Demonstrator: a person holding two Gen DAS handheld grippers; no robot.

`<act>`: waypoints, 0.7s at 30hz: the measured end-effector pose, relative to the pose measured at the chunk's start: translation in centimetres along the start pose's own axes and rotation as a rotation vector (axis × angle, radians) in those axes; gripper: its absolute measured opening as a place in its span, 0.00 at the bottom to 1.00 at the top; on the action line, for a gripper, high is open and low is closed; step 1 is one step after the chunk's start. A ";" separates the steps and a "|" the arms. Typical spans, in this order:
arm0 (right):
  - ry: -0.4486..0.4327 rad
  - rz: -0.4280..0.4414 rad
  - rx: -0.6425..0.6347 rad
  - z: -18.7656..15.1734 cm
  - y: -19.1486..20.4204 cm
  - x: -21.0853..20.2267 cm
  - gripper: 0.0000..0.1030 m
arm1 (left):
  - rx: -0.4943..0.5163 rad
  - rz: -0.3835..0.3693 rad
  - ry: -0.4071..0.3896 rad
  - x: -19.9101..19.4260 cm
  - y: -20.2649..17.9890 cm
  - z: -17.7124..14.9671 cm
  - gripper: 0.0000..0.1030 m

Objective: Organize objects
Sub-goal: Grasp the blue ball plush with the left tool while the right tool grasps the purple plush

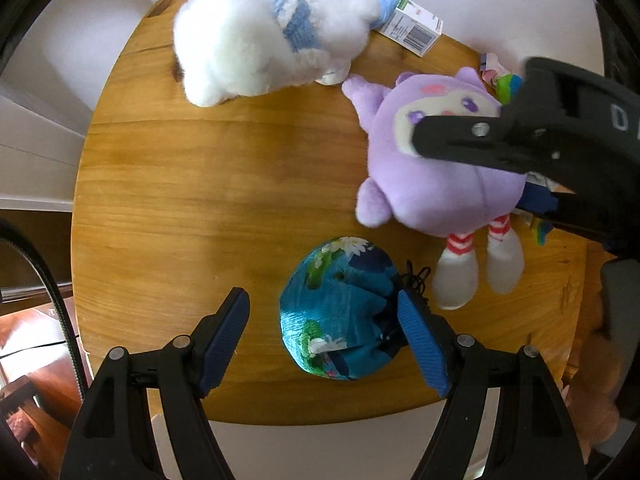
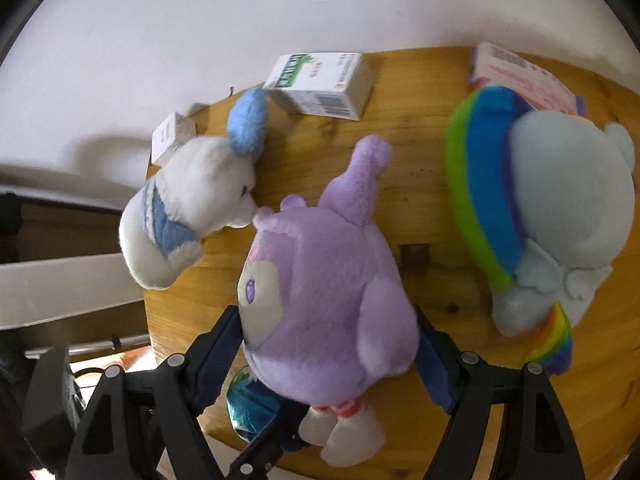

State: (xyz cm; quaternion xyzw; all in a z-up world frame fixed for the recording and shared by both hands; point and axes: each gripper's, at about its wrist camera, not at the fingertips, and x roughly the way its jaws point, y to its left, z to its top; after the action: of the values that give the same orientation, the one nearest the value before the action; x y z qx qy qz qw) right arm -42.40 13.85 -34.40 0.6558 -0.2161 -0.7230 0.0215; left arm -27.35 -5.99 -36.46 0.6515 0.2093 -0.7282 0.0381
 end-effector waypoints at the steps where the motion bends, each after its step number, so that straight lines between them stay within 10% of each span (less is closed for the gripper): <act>1: -0.007 -0.006 -0.007 -0.2 0.3 0.0 0.74 | 0.001 0.000 0.001 0.0 -0.1 -0.1 0.77; 14: -0.128 -0.047 -0.023 -3.5 1.0 -4.0 0.62 | -0.020 -0.048 0.034 0.7 -0.8 -1.5 0.77; 21: -0.164 -0.015 0.019 -6.5 0.1 -6.4 0.62 | -0.003 -0.085 -0.006 0.1 -2.0 -2.4 0.47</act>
State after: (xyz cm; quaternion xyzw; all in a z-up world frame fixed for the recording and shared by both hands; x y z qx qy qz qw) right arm -35.33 13.95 -28.65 0.5960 -0.2190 -0.7725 -0.0082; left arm -25.81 -3.32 -36.24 0.6399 0.2377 -0.7307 0.0086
